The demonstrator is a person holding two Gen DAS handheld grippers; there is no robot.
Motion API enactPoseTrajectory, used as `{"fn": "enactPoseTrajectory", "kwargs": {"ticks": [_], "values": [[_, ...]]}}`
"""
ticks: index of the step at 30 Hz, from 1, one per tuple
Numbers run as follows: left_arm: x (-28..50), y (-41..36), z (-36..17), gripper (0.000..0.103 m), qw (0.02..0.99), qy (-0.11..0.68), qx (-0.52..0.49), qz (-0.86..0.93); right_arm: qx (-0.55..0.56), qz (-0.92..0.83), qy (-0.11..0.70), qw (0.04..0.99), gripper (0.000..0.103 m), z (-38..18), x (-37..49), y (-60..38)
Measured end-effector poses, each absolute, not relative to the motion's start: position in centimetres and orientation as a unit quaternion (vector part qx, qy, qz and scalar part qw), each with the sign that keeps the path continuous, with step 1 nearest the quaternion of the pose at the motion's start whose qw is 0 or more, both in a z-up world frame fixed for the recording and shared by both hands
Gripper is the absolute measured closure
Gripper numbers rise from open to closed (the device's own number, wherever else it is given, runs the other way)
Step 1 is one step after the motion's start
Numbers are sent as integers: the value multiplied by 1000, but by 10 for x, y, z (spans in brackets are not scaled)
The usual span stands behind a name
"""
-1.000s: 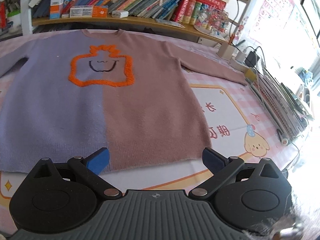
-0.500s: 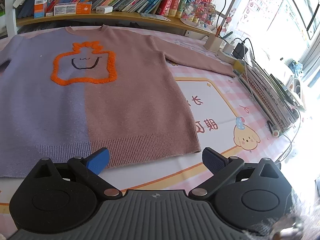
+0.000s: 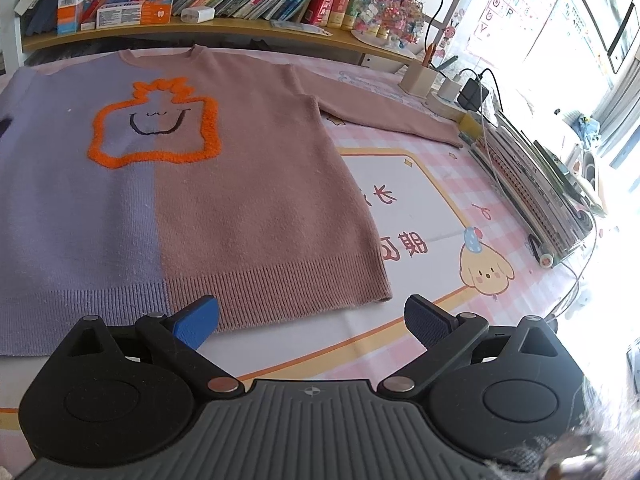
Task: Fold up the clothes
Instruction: 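Reach the left tool out to the lavender sleeve cuff, then grasp the lavender sleeve cuff with the left tool, then lift and carry the lavender sleeve across the sweater body with the left tool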
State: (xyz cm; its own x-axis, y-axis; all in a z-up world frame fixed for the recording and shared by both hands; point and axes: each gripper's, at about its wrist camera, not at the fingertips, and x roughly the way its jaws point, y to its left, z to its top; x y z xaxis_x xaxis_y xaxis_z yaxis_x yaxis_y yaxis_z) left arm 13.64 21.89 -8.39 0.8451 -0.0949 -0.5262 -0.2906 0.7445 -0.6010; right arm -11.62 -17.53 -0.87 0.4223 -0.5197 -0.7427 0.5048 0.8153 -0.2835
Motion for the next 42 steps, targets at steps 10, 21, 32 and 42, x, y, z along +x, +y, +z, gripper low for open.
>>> {"fn": "enactPoseTrajectory", "kwargs": {"ticks": [10, 21, 32, 42], "values": [[134, 161, -99, 54, 827, 313, -463, -66, -9, -305, 437, 846, 3, -6, -117, -175], [139, 165, -100, 66, 826, 306, -473, -21, 2, -326, 432, 841, 3, -3, -132, -178], [139, 202, -82, 101, 837, 267, -478, 16, -1, -320, 424, 847, 3, 0, -133, -166], [114, 236, -6, 100, 917, 162, -362, -47, -9, -271, 426, 863, 3, -2, -109, -148]]}}
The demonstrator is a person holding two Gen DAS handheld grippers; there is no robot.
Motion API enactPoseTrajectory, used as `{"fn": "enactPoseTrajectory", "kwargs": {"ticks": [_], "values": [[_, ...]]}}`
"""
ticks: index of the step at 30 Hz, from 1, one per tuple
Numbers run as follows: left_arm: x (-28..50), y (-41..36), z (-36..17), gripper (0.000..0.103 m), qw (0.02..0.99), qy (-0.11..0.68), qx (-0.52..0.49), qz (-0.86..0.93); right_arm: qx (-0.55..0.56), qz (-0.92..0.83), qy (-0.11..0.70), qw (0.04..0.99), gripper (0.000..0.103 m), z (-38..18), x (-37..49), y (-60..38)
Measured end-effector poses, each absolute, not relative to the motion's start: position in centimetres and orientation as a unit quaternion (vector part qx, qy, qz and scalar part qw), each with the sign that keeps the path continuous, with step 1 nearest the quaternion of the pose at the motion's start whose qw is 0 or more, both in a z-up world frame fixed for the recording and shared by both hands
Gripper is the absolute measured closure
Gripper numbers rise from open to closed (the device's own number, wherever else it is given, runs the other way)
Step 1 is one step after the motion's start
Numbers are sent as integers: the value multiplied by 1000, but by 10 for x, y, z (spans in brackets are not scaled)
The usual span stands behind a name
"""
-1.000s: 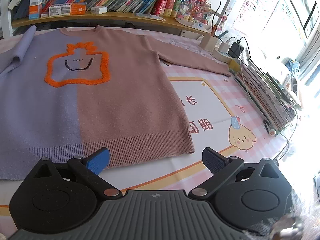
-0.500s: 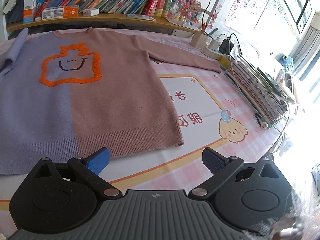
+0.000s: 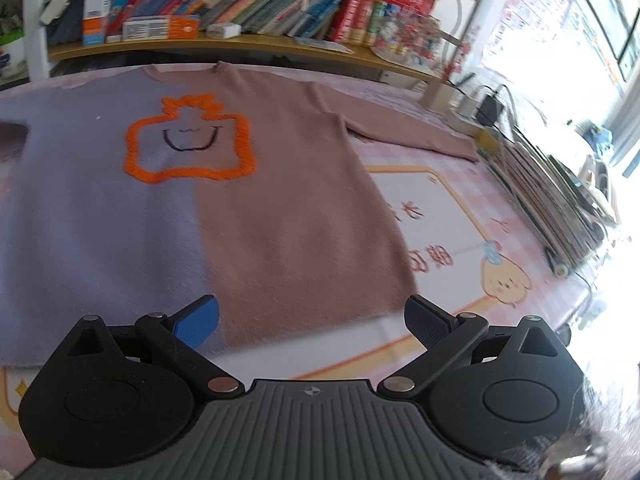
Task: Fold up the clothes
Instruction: 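Lift and carry the lavender sleeve across the sweater body with the left tool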
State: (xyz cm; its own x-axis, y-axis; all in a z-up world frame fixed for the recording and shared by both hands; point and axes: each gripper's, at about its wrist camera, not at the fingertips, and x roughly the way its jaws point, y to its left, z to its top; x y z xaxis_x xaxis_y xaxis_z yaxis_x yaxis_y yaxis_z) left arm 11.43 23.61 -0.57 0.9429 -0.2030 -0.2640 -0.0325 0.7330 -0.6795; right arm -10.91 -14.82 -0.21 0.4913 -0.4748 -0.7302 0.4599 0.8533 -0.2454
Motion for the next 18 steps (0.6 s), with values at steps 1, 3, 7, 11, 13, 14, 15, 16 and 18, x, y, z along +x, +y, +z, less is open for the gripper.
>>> {"fn": "enactPoseTrajectory", "kwargs": {"ticks": [1, 3, 7, 11, 13, 14, 15, 16, 18], "values": [[116, 234, -5, 100, 918, 165, -357, -51, -12, -265, 425, 866, 3, -2, -108, -147], [118, 229, -6, 100, 918, 168, -355, -55, -17, -260, 423, 868, 3, 0, -107, -146], [117, 220, -5, 100, 915, 168, -362, -58, -15, -265, 420, 868, 3, 2, -111, -151], [118, 206, 1, 100, 916, 163, -360, -70, -4, -278, 415, 866, 3, 3, -117, -163], [120, 195, 6, 100, 917, 159, -356, -80, 3, -282, 412, 867, 3, 3, -118, -170], [121, 189, 9, 100, 918, 157, -354, -85, 7, -284, 410, 867, 3, 3, -118, -174], [121, 184, 12, 100, 919, 155, -352, -88, 10, -284, 408, 868, 3, 3, -118, -178], [121, 178, 14, 100, 920, 154, -349, -91, 13, -284, 407, 868, 3, 3, -118, -182], [121, 163, 19, 100, 921, 153, -344, -98, 15, -277, 407, 870, 3, 2, -116, -190]]}}
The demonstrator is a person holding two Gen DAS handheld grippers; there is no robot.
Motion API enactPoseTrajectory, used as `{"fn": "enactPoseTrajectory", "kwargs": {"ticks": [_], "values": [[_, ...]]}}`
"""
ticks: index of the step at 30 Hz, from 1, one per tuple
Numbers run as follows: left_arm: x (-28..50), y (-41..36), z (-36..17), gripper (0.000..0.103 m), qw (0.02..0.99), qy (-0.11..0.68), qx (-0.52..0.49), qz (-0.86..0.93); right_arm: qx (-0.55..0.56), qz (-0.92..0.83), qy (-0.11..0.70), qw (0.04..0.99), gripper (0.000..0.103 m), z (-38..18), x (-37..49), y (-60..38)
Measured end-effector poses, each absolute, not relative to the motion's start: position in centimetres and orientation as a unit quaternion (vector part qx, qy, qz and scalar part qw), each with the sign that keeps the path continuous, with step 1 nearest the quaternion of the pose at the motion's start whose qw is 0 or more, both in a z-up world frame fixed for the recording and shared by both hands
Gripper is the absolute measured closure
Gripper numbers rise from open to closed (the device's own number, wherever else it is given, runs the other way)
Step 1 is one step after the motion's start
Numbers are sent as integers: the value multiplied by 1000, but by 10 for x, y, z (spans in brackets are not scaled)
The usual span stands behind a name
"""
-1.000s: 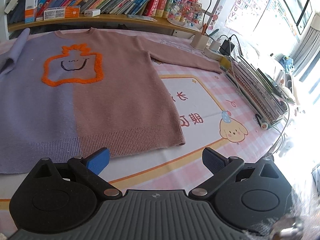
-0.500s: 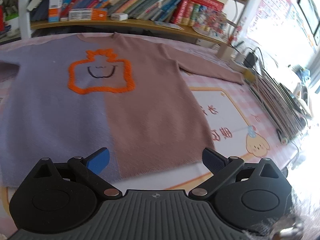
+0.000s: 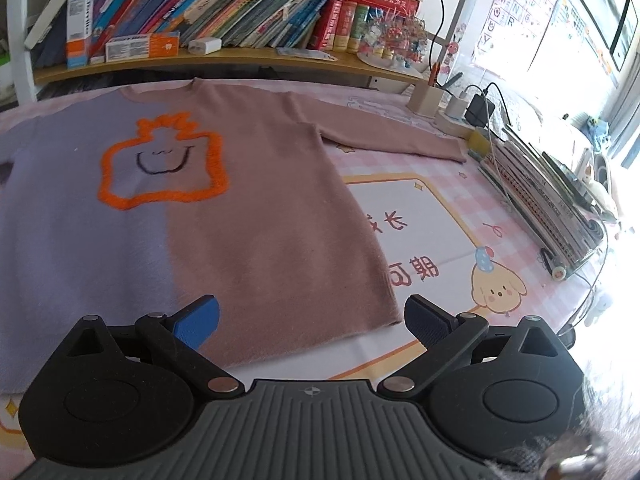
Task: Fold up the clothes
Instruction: 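Lift and carry the lavender sleeve across the sweater body with the left tool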
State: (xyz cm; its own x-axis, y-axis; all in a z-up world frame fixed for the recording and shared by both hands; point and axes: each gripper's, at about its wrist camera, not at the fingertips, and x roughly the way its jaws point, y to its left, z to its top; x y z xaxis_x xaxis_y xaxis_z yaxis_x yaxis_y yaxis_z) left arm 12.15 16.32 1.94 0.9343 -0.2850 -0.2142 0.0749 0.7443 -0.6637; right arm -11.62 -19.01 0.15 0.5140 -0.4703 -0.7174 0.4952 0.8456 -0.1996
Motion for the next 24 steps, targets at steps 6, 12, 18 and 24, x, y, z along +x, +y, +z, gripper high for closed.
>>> {"fn": "enactPoseTrajectory", "kwargs": {"ticks": [6, 12, 18, 24], "values": [[118, 108, 30, 100, 927, 159, -320, -112, 10, -237, 408, 882, 3, -2, -110, -220], [121, 26, 39, 100, 940, 178, -260, -129, 10, -166, 403, 900, 3, -1, -106, -259], [129, -59, 37, 100, 953, 193, -189, -133, 34, -112, 399, 909, 3, -4, -105, -302], [132, -126, 23, 100, 956, 206, -148, -149, 41, -83, 407, 909, 3, -10, -111, -333]]}}
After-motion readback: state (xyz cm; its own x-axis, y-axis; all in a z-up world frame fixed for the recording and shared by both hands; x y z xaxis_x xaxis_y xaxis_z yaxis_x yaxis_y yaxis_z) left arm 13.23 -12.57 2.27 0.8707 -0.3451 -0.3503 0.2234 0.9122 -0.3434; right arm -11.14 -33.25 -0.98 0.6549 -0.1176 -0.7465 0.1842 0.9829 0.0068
